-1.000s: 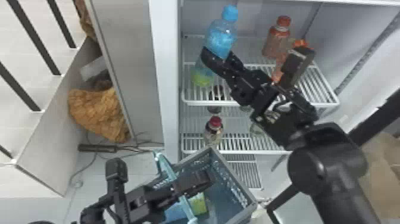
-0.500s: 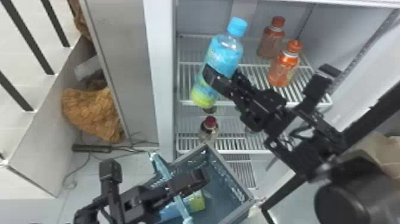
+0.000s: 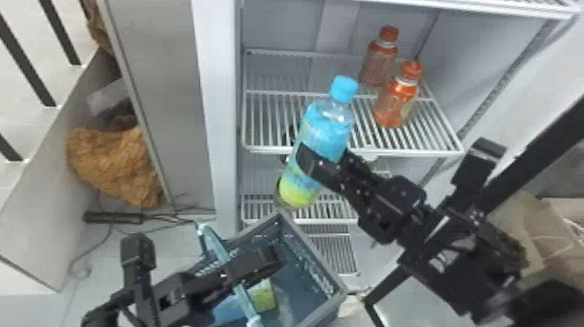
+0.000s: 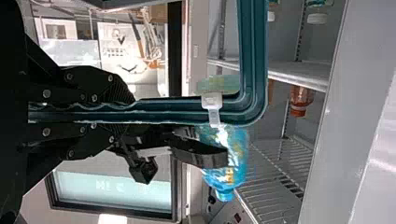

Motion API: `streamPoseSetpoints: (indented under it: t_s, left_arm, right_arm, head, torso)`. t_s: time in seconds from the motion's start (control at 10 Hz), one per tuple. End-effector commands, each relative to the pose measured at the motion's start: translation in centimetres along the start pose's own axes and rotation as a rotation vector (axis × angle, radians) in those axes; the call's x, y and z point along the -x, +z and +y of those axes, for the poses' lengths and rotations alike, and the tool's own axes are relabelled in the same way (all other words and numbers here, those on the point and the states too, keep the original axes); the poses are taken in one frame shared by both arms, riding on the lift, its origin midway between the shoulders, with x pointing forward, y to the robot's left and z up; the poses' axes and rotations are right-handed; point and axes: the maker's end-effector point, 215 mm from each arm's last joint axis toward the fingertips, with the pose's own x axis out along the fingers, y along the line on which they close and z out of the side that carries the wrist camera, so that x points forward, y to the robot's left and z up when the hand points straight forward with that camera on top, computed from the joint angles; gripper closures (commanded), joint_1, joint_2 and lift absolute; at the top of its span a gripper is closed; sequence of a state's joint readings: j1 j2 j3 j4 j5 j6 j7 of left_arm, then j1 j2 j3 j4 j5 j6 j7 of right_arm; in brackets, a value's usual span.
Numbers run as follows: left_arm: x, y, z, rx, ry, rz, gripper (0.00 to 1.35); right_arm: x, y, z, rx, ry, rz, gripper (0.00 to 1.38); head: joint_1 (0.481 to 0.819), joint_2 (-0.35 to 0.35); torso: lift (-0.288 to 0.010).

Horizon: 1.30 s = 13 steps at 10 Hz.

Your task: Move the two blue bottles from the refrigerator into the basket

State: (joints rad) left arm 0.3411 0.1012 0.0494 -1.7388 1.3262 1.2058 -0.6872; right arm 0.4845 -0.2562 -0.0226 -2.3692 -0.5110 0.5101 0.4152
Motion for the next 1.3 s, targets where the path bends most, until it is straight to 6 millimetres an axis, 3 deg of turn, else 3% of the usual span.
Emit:
streamPoseSetpoints:
  t_s: [0.0,0.5,0.8,1.1,1.2]
  left_arm:
    - [0.1,0.0,0.1,0.001,0.001,-0.002,1.2]
    - [0.1,0.3,-0.2,-0.004,-0.007,-0.013,1.2]
    - [0.0,0.6,-0.3,-0.01,-0.01,-0.018,1.2]
    - [-0.1,1.0,-0.6,-0.017,-0.017,-0.027,1.2]
    - [-0.1,1.0,-0.6,-0.017,-0.019,-0.027,1.2]
  right_arm:
    - [1.4,-1.4,0.8,-0.021,0.0,0.042,1.28]
    - [2.9,-7.0,1.6,-0.126,0.018,0.174,1.28]
    - [3.3,-8.8,3.2,-0.177,0.063,0.231,1.28]
    - [3.9,-12.5,5.1,-0.281,0.113,0.331,1.25]
    - [4.1,-13.7,5.0,-0.31,0.123,0.354,0.82]
  head:
    - [0.695,-0.167]
    - [0.695,-0.168]
    - [0.695,-0.163]
    - [0.695,-0.134]
    - [0.695,-0.129]
  torso:
    - [-0.01]
    - [-0.01]
    - [-0.01]
    - [-0.01]
    - [-0.01]
